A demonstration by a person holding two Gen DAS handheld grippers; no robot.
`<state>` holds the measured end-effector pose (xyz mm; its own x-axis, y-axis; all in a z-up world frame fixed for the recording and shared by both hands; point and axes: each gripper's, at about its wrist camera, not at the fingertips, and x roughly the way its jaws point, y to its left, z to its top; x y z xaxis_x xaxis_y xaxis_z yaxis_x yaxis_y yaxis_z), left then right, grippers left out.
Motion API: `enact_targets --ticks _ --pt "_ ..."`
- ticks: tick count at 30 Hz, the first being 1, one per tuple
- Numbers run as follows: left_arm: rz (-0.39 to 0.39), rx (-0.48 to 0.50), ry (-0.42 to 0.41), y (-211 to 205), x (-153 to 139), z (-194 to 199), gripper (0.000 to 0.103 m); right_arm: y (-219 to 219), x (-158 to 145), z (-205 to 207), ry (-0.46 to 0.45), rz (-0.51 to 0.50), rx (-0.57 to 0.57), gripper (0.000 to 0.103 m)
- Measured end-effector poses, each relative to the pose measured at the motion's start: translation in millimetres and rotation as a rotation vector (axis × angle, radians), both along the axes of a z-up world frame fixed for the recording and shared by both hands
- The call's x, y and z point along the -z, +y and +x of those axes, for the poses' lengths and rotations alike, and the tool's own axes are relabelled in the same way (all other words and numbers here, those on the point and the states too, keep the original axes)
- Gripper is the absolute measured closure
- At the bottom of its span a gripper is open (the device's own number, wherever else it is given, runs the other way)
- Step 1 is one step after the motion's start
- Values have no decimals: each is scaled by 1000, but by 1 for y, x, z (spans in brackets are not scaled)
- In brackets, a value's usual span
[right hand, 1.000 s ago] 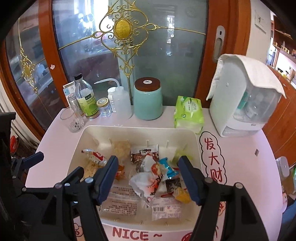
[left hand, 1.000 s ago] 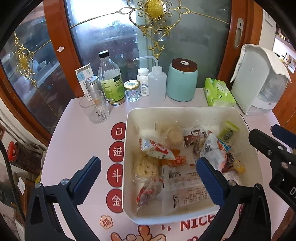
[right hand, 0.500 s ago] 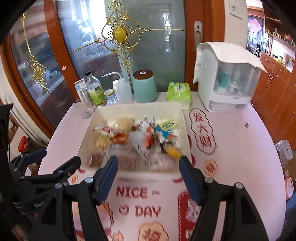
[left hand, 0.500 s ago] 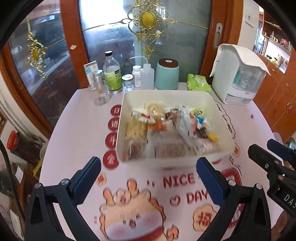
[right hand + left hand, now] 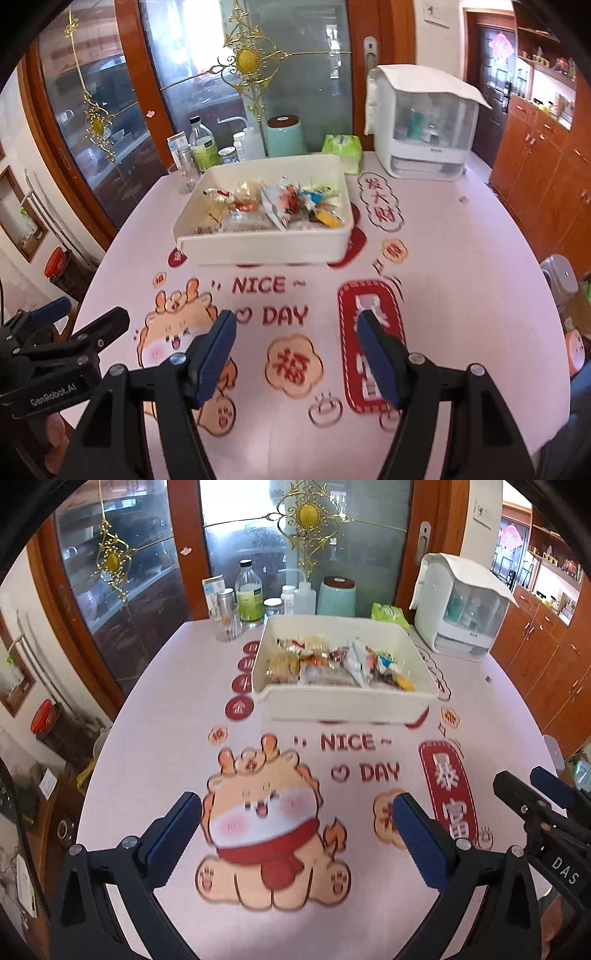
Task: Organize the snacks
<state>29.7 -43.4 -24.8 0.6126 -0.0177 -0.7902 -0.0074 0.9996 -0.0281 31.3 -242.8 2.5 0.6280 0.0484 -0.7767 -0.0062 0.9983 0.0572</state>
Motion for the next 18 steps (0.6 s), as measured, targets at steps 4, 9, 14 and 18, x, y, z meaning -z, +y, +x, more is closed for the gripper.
enact_targets --ticks 4,9,14,18 --pt "0 -6 1 -6 2 -23 1 -1 -1 -26 8 -15 -3 34" --pt "7 -6 -8 -17 2 -46 1 -3 -3 -50 4 -24 5 34" --pt "7 -2 -7 -23 2 -55 1 -2 -4 -67 -7 -51 8 34" --pt "5 -4 3 -24 4 -57 1 0 -5 -74 -19 -63 3 34"
